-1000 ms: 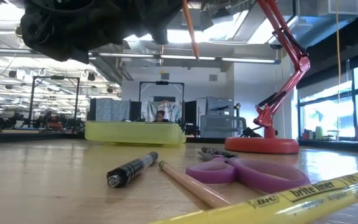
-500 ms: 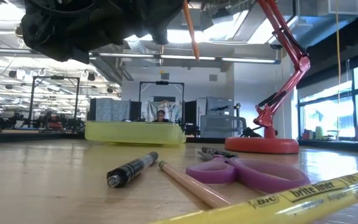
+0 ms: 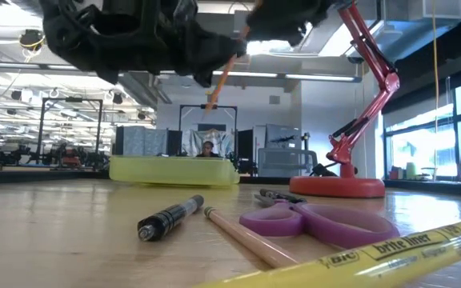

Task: Pick & place school supplies into a supply box
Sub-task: Put the orange pencil into the yellow supply box

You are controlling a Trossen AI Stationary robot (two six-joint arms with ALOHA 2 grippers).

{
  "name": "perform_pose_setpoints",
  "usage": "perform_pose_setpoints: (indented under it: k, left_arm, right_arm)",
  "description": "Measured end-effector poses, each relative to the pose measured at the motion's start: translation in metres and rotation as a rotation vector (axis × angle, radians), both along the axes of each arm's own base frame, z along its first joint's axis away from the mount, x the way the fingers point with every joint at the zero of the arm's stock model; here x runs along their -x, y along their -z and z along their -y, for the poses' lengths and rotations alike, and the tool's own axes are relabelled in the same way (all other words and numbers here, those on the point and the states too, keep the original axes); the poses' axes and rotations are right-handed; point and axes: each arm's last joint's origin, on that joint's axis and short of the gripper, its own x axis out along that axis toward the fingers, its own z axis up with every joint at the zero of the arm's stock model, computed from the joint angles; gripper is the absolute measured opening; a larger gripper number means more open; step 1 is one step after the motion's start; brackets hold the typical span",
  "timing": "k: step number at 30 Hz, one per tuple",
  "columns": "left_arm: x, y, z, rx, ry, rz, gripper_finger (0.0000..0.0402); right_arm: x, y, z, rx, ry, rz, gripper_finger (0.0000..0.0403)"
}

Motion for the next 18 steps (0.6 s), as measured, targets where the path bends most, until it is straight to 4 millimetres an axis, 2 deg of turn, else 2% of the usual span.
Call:
perform_pose_setpoints:
  k: [4,9,18]
  left_arm:
    - [0.013,-0.004,-0.02,0.003,-0.182,-0.197,0.0016]
    - [0.025,-0.007,-0.036,-0.111,-0.366,-0.441,0.0016]
    - [0.035,-0.015,-0.067,-0.201,-0.41,-0.749,0.0016]
  right_arm:
    - [0.01,0.012,-0.003,-0.069,0.023,-0.16,0.0191]
    - [0.013,0.019,-0.002,-0.079,0.082,-0.223,0.0191]
    - [0.015,0.02,-0.006,-0.079,0.078,-0.234,0.0191]
